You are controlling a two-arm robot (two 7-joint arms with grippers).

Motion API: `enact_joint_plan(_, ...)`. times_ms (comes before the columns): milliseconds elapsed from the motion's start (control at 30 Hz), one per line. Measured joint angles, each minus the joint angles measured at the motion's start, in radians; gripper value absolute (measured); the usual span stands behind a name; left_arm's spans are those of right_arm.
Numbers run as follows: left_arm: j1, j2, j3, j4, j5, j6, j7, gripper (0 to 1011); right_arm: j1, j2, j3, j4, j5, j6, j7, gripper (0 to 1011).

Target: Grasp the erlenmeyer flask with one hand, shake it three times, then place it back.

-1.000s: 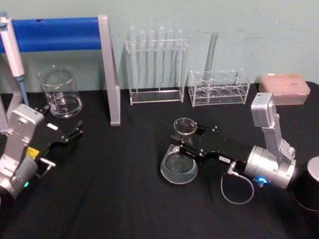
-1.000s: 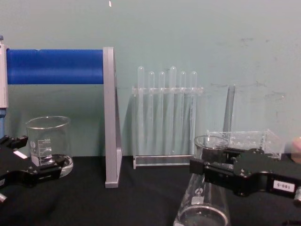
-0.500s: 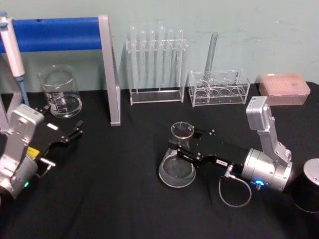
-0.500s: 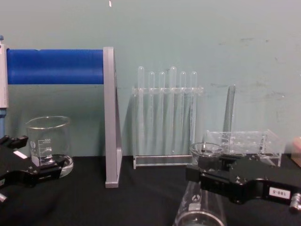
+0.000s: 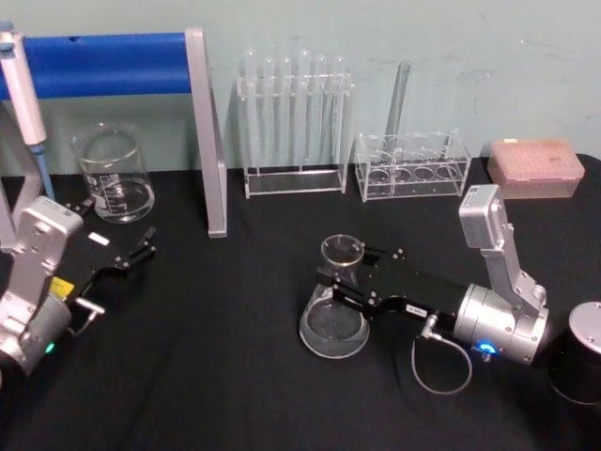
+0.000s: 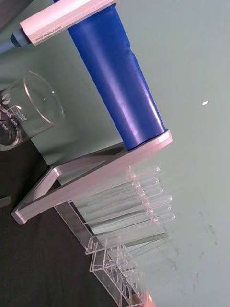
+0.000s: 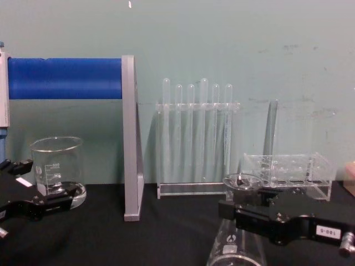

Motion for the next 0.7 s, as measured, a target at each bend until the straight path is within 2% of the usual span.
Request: enact_joint_plan(700, 0.000, 0.000, 0.000, 0.000, 0.000, 0.000, 0.000, 1001, -0.013, -0.002, 0.008, -0.014, -0.009, 0.013, -0.033, 450)
